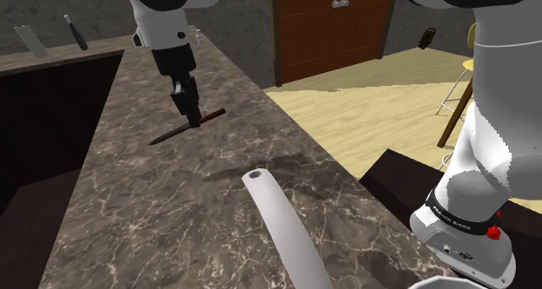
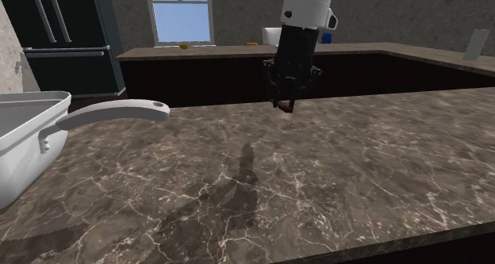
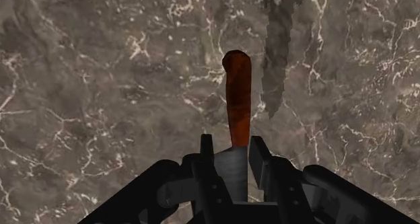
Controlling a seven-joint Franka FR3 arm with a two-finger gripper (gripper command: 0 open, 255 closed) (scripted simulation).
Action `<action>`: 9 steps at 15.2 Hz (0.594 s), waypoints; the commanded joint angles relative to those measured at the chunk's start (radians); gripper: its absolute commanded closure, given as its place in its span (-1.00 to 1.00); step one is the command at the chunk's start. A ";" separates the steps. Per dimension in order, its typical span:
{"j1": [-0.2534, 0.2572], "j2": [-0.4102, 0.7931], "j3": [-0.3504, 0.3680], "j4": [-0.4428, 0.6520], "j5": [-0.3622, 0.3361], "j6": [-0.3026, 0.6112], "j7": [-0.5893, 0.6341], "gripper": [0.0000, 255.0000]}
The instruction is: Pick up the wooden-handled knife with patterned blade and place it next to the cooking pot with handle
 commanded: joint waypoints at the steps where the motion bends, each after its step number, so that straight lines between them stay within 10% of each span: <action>1: 0.001 -0.003 0.001 0.025 0.001 -0.027 0.003 1.00; 9: 0.010 0.018 0.003 0.164 -0.005 -0.145 0.015 1.00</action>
